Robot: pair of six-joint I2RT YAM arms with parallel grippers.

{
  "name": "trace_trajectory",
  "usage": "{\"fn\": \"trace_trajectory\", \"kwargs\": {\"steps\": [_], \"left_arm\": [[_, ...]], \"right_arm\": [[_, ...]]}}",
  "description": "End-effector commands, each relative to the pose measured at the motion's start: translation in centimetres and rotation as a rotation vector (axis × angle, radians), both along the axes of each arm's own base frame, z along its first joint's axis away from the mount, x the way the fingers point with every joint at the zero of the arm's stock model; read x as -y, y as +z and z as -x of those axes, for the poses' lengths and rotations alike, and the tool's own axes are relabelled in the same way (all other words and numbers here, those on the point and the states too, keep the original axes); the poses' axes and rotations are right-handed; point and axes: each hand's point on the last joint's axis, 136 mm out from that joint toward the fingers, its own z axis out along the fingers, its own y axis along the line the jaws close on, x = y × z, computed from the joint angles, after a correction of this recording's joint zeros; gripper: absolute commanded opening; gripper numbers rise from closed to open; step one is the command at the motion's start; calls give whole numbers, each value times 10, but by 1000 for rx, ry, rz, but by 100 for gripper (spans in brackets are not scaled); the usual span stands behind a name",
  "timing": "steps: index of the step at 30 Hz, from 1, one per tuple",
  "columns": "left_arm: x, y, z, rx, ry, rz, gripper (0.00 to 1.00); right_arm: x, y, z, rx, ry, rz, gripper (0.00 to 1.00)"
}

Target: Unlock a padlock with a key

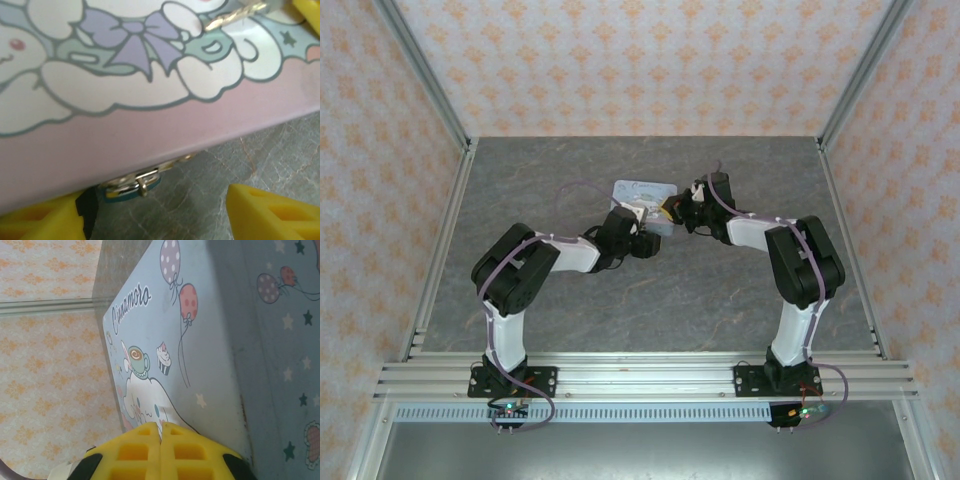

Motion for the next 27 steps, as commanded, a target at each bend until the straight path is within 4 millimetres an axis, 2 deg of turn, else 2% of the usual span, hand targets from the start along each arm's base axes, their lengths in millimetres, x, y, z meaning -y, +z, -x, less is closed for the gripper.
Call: {"fn": "trace_trajectory", "kwargs": {"steps": [1, 7, 15, 18, 20, 27], "left_arm": [[2, -11, -9, 16, -3, 7, 69], [2, -15, -13, 26, 20, 18, 68], [1, -20, -13, 18, 33, 18, 68], [0, -21, -13, 15, 36, 15, 68], [-1, -22, -13, 12, 36, 14, 68], [3, -22, -13, 7, 20, 14, 68]], "right_arm": [[-1, -9, 2, -10, 14, -2, 0], [4, -4, -6, -4, -8, -30, 0], [12, 32, -37, 56, -36, -47, 0], [12, 38, -46, 69, -42, -38, 0], [12, 34, -52, 65, -50, -22, 0], [12, -2, -63, 3, -71, 5, 0]]}}
